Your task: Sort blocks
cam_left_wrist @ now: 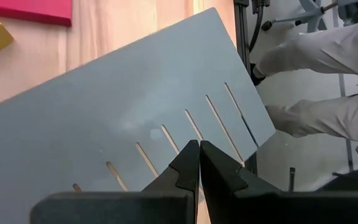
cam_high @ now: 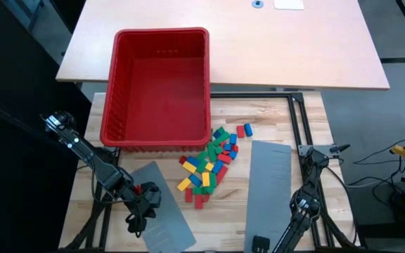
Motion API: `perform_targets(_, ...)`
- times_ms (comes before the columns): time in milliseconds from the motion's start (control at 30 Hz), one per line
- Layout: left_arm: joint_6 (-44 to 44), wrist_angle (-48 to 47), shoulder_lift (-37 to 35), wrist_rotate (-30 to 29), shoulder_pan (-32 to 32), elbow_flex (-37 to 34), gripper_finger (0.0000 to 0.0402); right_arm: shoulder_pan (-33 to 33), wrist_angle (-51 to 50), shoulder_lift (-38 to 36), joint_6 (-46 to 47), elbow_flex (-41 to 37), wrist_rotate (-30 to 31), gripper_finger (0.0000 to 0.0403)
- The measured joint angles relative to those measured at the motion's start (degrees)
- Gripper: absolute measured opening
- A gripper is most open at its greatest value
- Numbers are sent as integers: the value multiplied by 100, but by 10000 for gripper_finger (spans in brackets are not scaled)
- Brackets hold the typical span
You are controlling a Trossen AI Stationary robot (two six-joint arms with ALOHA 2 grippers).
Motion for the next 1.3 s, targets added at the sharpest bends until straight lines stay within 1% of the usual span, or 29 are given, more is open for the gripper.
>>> perform_targets(200,22,0,0,-231,2,0,0,18,-219,77,-104,-4,96,265)
perform_targets(367,-7,-2,0,-243,0,0,0,31,-397,112,-80,-4,209,261)
perform_targets(467,-11,-2,0,-289,2,0,0,31,-426,139,-80,-7,250,244)
perform_targets(733,-26,0,0,-429,2,0,0,46,-473,264,-28,14,324,182)
perform_targets(1000,-27,-2,0,-593,2,0,0,94,-564,293,77,20,516,161)
perform_targets(1133,-51,0,0,-611,2,0,0,109,-546,293,73,20,542,123)
perform_targets(1300,-140,0,0,-652,2,0,0,114,-437,293,73,28,508,49)
